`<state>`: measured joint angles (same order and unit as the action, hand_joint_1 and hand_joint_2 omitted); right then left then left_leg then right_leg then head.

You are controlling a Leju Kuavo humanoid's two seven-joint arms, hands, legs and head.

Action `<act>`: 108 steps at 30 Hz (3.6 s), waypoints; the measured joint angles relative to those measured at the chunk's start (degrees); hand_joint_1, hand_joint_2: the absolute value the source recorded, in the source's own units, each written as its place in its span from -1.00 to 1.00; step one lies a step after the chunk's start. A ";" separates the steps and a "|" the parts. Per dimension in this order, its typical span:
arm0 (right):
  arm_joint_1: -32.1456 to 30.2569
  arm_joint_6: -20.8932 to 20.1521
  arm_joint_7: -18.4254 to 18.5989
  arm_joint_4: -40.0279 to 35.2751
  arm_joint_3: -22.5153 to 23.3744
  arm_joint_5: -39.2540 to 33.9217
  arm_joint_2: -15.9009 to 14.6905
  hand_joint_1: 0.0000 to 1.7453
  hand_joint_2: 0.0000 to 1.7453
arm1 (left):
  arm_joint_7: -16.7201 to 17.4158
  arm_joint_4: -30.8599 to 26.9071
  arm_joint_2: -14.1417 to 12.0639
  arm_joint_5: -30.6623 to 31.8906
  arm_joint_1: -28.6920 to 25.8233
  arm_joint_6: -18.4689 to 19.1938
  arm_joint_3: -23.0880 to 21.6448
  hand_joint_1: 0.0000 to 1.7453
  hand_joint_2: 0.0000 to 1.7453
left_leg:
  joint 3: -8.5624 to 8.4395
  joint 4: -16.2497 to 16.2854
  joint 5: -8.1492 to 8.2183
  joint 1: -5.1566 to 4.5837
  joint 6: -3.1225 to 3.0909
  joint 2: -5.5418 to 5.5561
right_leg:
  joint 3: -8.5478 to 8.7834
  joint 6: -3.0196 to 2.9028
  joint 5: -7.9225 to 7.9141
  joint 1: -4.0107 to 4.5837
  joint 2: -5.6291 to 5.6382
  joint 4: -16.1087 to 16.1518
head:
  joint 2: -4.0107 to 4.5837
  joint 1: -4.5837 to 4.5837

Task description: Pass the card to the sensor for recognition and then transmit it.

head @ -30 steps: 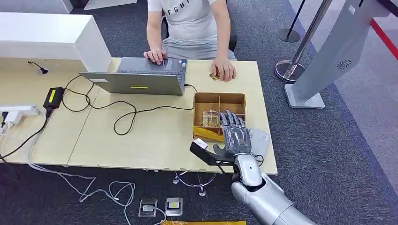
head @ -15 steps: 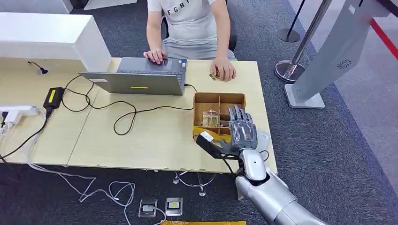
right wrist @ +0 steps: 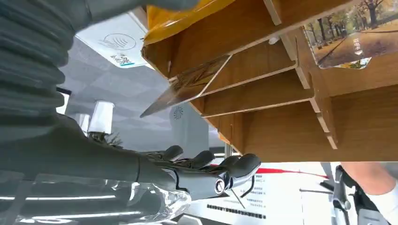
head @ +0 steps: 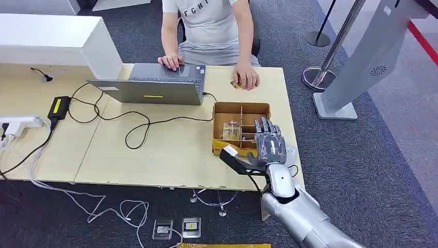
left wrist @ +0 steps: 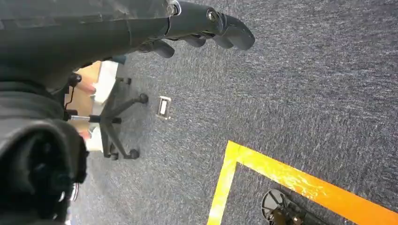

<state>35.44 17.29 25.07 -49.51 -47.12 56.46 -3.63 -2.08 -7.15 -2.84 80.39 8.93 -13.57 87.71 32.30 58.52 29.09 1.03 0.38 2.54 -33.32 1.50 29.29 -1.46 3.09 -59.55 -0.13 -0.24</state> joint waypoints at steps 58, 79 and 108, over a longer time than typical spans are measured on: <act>5.23 5.25 -1.23 -15.45 1.25 5.88 -0.06 1.00 1.00 | -1.55 0.00 -0.02 3.04 -0.01 0.85 0.00 -1.00 -1.00 | -0.04 0.00 -0.01 0.00 0.01 -0.01 | 0.02 0.00 0.00 0.00 0.02 -0.02 | 0.00 0.00; 4.85 4.55 -0.79 -12.70 1.29 5.38 -0.52 1.00 1.00 | -1.49 0.00 -0.17 3.04 -0.02 1.70 0.02 -1.00 -1.00 | -0.02 0.00 0.00 0.00 0.01 -0.01 | 0.01 0.00 0.00 0.00 0.02 -0.01 | 0.00 0.00; 5.14 4.46 2.36 -7.60 1.33 8.84 -0.63 -1.00 1.00 | -1.49 0.00 -0.17 3.21 -0.01 2.49 0.02 -1.00 -1.00 | -0.01 0.00 0.00 0.00 0.01 -0.01 | 0.01 0.00 0.00 0.00 0.02 -0.01 | 0.00 0.00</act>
<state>40.58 21.75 27.43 -57.11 -45.79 65.30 -4.26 -3.56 -7.15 -3.02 83.60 8.92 -11.08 87.73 32.29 58.52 29.09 1.02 0.38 2.53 -33.31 1.50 29.29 -1.47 3.10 -59.56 -0.13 -0.24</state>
